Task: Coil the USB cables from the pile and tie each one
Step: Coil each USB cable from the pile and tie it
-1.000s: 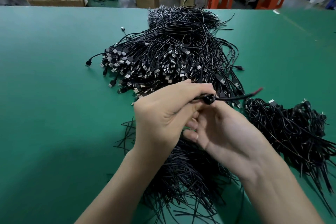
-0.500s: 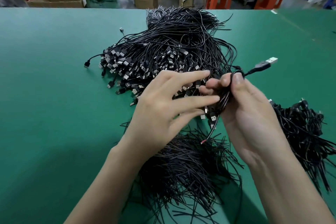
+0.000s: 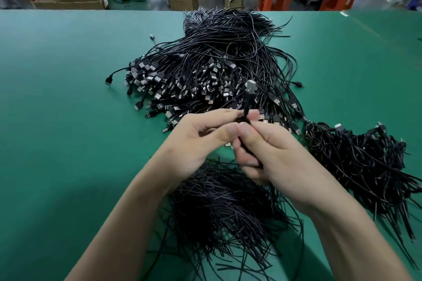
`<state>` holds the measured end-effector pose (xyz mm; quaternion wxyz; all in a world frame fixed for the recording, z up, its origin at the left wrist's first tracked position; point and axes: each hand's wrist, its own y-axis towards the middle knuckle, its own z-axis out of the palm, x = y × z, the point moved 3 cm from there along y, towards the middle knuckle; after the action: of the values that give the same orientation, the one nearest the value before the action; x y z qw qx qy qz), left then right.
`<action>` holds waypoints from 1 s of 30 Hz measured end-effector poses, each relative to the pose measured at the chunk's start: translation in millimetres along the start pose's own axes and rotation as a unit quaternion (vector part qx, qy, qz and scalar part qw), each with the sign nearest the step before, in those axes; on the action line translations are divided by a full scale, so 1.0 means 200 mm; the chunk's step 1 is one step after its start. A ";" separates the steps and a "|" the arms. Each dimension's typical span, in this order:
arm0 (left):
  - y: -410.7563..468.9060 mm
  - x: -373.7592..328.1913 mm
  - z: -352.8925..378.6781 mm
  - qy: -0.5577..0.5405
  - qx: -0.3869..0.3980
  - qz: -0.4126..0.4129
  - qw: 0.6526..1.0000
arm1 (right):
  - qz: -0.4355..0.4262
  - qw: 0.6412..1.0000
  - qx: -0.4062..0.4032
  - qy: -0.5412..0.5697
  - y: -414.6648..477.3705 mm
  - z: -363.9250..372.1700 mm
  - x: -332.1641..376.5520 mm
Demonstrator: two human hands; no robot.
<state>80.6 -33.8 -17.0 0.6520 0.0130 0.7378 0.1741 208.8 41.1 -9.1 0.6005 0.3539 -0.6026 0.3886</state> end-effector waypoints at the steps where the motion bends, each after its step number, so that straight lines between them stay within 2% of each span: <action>1: 0.00 0.01 -0.01 -0.002 0.004 0.003 1.000 | 0.013 1.000 0.014 0.005 0.00 0.00 -0.01; 8: -0.01 0.07 -0.02 -0.104 -0.042 -0.004 0.994 | 0.060 0.996 0.070 0.019 -0.01 0.00 -0.04; 15: 0.00 0.05 -0.03 -0.118 -0.098 -0.013 0.988 | 0.054 0.988 0.109 0.093 -0.02 0.01 -0.05; 18: 0.00 0.02 -0.02 -0.112 -0.115 -0.004 0.987 | 0.036 0.991 0.101 0.079 -0.02 0.01 -0.04; 21: 0.00 0.01 0.00 -0.105 -0.129 -0.009 0.986 | -0.003 0.999 0.049 0.022 0.00 0.01 -0.02; 23: 0.01 0.02 0.01 -0.075 -0.113 -0.025 0.990 | -0.022 1.000 0.010 -0.008 0.01 0.01 -0.01; 25: 0.01 0.01 0.04 -0.062 -0.060 -0.029 0.996 | -0.024 1.000 0.002 0.000 0.01 0.00 -0.01; 28: 0.00 0.00 0.04 -0.090 -0.011 -0.004 0.996 | 0.019 0.994 0.061 0.087 -0.01 0.01 -0.02; 30: 0.00 0.00 0.03 -0.097 -0.016 0.008 0.995 | 0.037 0.990 0.088 0.107 -0.02 0.00 -0.02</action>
<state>87.2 -33.4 -16.9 0.7193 0.0247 0.6680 0.1891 212.0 38.9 -13.0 0.6132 0.3393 -0.5111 0.4977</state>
